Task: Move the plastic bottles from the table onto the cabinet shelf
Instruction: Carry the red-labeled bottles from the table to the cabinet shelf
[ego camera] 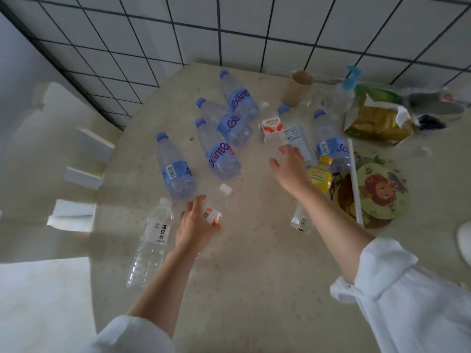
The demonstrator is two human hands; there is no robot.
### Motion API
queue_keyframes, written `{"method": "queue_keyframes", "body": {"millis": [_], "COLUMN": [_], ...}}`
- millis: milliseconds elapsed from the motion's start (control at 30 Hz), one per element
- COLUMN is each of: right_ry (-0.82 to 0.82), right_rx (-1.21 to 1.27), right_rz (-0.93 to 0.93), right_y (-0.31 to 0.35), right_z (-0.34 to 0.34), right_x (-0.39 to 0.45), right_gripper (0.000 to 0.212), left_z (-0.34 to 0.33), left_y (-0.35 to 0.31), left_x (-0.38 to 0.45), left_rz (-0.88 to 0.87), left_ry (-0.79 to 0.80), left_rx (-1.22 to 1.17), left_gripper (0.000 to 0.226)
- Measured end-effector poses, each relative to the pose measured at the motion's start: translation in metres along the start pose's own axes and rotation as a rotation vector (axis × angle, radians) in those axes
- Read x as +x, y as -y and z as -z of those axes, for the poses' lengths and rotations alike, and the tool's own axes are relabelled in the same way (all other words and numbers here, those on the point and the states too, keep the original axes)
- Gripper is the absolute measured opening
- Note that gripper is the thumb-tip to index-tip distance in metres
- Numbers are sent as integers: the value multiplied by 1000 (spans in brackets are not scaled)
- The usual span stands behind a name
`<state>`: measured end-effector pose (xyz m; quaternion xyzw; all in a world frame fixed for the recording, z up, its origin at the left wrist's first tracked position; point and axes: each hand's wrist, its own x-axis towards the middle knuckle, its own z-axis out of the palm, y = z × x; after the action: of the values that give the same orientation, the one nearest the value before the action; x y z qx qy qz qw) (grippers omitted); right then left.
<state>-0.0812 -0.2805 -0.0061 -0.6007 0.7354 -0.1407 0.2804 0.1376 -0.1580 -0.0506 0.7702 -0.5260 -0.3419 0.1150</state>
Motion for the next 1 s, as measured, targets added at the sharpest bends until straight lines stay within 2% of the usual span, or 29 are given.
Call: {"method": "queue_keyframes", "body": {"millis": [233,400,533,600,700,833,900,1000], "right_ry": [-22,-76,-97,-107,-159,-139,-121,-55], "right_rx": [-318,-382,-432,-453,-469,-445,-426,-300], "right_rz": [-26,-175,-261,-281,-318,-334,-331,-365], "right_y": [-5,3,9,9,11,17,19,13], "right_z": [-23,-38,-43,-49,-56,-52,-53,-51], "right_x": [52,75,90,94,99,104,104,95], "right_gripper": [68,84,88,85,66,48,49,65], "left_z": [-10,-14,-10,-7,-5,-3,-2,-1], "left_y": [-1,4,11,13,16,17,17,19], "left_x": [0,-4,-10,-11,-11,-9,-9,-7], "left_rz": [7,-7,78,91,92,90,90,108], "left_ry": [-54,-98,-131,-101,-57,-35,-28,-11], "left_rx": [117,144,198,194,188,159,152,131], "left_gripper": [70,71,73,72,70,72,72,73]}}
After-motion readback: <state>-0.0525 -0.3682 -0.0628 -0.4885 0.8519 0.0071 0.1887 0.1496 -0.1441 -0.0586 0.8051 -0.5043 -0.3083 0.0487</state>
